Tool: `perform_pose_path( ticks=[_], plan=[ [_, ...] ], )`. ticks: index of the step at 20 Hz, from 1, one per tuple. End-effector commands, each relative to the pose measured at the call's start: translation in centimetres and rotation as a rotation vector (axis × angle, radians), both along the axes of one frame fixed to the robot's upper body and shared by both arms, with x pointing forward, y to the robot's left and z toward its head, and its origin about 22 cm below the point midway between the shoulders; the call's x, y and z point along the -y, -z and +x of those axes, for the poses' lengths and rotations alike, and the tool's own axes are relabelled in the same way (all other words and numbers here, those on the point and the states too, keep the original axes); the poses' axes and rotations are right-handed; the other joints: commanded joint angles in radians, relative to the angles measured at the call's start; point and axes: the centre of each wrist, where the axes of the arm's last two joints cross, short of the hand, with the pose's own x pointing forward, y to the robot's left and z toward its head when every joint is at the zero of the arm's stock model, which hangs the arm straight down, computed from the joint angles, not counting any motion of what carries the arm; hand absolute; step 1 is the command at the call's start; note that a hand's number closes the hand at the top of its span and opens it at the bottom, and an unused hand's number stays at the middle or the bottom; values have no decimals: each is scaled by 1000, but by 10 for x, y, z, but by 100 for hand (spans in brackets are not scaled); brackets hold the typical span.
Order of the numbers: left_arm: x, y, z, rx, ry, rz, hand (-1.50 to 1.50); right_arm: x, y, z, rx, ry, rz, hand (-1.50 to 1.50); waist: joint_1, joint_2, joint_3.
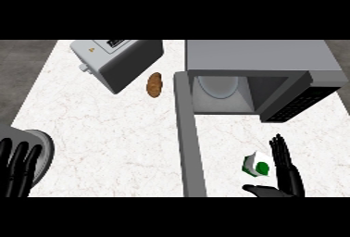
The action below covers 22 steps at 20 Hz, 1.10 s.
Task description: Pick up the milk, place it into the microwave and close the microwave
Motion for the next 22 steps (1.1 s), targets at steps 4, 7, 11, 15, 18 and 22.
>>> perform_pose_path(
  ticks=[4,7,11,15,18,22],
  plan=[
    [-2,-4,-6,-3,-1,-12,-150,9,15,-7,44,-121,-75,150,11,2,1],
    [-2,-7,-8,-3,12,-7,-150,-7,0,23,147,-103,-189,150,8,0,1],
    [-7,5,-8,-7,8,-2,-150,0,17,-9,151,-168,19,150,8,0,1],
    [-2,-5,-8,-2,-11,-10,-150,-30,12,-1,182,-283,69,150,-4,-3,0],
    [1,-4,-5,-16,-8,-12,-150,-50,-2,17,193,-303,56,150,-8,-3,-1],
    [-3,-14,-23,-20,-3,0,-150,-27,-12,-5,220,-257,44,150,-7,-5,-1]
  ],
)
